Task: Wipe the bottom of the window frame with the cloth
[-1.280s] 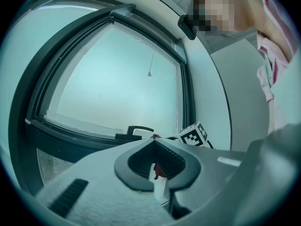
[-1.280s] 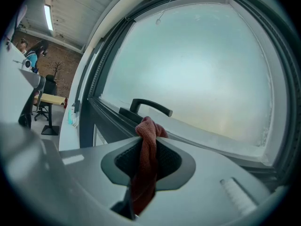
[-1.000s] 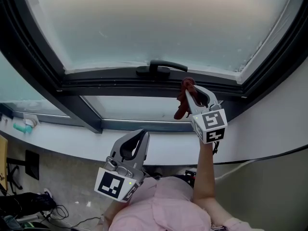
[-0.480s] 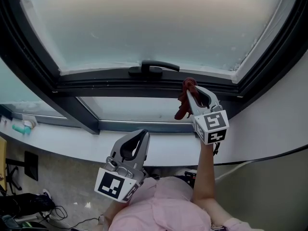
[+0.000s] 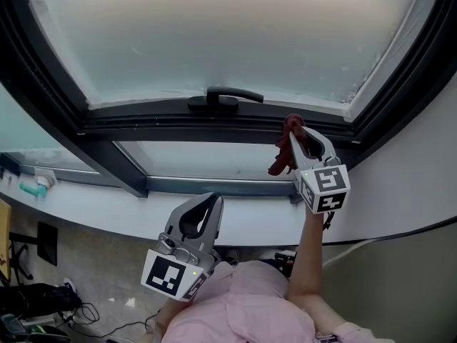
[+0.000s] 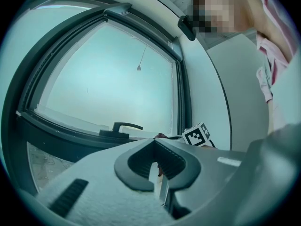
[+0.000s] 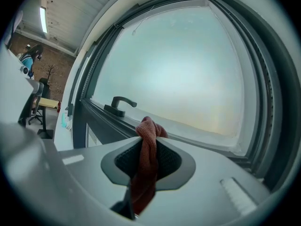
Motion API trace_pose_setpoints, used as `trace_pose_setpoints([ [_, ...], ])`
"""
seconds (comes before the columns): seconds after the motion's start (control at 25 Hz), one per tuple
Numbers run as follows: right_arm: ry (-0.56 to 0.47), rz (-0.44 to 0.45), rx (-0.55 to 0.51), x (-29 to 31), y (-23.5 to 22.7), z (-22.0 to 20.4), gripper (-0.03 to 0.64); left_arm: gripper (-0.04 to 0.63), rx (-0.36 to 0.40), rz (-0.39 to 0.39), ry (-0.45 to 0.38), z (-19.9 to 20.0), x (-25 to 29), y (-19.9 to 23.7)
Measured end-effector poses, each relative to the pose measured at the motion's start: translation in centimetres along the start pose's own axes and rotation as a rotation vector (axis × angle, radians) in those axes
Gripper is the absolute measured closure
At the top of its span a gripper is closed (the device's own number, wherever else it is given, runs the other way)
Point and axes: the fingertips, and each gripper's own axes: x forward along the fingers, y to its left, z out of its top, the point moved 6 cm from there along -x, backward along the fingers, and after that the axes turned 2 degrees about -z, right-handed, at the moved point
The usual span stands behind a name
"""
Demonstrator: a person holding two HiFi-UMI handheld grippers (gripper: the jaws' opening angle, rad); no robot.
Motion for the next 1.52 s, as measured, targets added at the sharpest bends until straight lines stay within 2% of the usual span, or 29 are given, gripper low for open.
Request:
trace_pose_setpoints([
  [1.52, 0.004, -0.094, 0.069, -2.6, -5.2, -1.9, 0.545, 0.598, 0.004, -0.014, -0.007, 0.2, 2.1, -0.6],
])
